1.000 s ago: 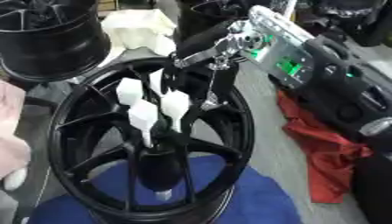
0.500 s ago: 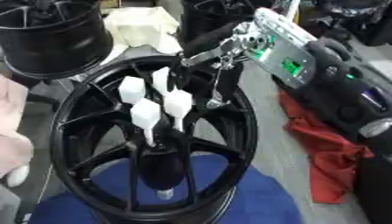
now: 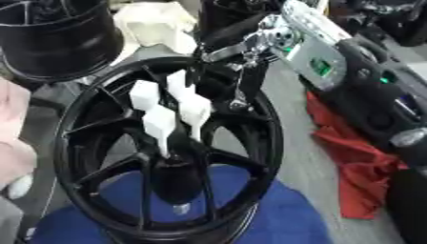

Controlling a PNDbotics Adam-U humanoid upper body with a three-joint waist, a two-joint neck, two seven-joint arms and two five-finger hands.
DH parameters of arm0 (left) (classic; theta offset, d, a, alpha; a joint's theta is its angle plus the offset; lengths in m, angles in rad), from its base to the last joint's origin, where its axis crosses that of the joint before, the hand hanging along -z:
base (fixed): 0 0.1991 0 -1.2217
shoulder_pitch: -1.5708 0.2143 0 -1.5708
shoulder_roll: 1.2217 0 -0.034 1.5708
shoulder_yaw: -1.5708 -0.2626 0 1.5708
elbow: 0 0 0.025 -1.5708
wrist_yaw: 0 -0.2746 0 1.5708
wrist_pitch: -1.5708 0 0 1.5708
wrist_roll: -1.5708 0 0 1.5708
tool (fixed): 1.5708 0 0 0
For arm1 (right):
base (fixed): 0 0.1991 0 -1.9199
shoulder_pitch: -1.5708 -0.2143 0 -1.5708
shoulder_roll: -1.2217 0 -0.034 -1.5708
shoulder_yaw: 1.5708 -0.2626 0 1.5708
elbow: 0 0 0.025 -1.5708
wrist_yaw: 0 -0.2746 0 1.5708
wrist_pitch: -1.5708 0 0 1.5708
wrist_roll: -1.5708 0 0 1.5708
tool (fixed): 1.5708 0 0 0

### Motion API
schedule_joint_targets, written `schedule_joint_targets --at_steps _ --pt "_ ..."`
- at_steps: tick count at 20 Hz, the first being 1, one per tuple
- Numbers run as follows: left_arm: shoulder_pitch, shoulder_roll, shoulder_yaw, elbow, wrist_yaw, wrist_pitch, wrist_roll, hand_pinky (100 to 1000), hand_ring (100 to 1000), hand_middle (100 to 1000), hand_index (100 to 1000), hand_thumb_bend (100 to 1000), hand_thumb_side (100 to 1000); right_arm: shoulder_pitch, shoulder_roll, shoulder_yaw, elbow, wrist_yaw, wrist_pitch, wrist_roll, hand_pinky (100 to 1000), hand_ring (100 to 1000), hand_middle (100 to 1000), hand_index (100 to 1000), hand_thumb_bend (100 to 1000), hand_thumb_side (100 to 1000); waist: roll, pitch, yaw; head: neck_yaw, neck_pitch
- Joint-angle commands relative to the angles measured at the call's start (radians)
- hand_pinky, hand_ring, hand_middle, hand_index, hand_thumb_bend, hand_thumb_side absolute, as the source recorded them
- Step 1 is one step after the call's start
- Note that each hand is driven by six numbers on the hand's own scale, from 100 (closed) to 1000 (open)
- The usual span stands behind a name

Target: Pull the pin out of the wheel hub.

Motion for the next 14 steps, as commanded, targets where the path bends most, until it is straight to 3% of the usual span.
schedule_joint_targets --at_steps 1,14 --pt "-0.021 0.026 0.008 -0.026 -0.002 -0.002 0.000 772 692 707 837 184 829 -0.024 -0.005 -0.019 0.008 0.010 -0.013 0.009 865 849 775 852 364 100 0.004 -0.006 0.003 0.000 0.006" --pt "-0.027 0.029 0.012 -0.034 0.004 -0.002 0.002 774 693 708 836 184 831 -0.022 0.009 -0.023 0.053 0.011 -0.026 0.009 862 839 770 849 340 100 0.002 0.023 0.017 -0.001 0.006"
